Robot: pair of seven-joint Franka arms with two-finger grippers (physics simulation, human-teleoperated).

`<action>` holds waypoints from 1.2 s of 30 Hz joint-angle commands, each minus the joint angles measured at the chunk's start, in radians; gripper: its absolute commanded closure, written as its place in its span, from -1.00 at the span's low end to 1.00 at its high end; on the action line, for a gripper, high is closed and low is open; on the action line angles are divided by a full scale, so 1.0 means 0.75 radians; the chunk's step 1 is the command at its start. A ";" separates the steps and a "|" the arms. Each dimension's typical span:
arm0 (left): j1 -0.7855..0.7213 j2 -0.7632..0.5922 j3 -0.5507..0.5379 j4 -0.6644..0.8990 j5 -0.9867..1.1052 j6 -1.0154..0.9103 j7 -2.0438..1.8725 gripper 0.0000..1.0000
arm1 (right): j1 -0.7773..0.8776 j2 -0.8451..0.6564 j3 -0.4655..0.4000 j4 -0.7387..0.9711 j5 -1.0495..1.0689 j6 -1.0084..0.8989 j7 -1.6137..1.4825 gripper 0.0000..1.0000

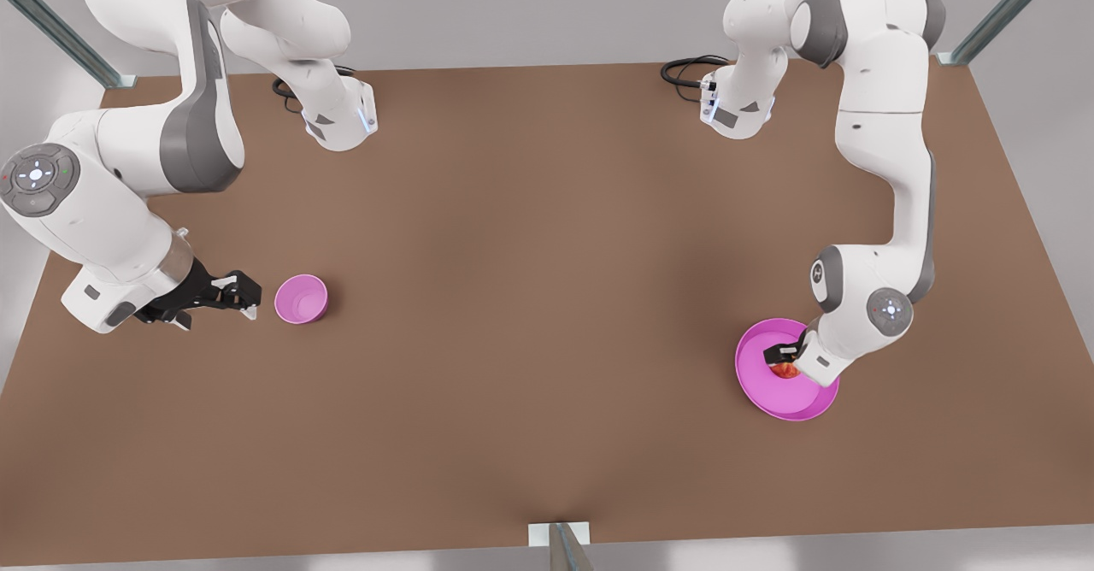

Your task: Use the left arm to pick up the apple from the plate, transfer it to the gripper of the right arm, and then use the right arm to place it into the bowl

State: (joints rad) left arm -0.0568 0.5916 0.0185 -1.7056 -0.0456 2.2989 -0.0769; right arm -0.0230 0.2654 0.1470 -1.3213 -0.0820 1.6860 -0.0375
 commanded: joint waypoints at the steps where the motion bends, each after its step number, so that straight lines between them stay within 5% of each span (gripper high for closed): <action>1: 0.002 -0.001 0.002 -0.029 0.006 0.091 0.008 -1.00 | 0.000 -0.002 -0.002 0.001 0.001 0.000 -0.005 -1.00; 36: 0.031 0.148 -0.004 -0.033 -0.001 0.128 0.002 -0.85 | 0.000 0.000 -0.002 0.001 0.003 0.000 -0.001 -1.00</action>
State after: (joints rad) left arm -0.0338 0.7035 0.0153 -1.7313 -0.0478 2.3885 -0.0689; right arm -0.0229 0.2666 0.1455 -1.3213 -0.0807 1.6861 -0.0389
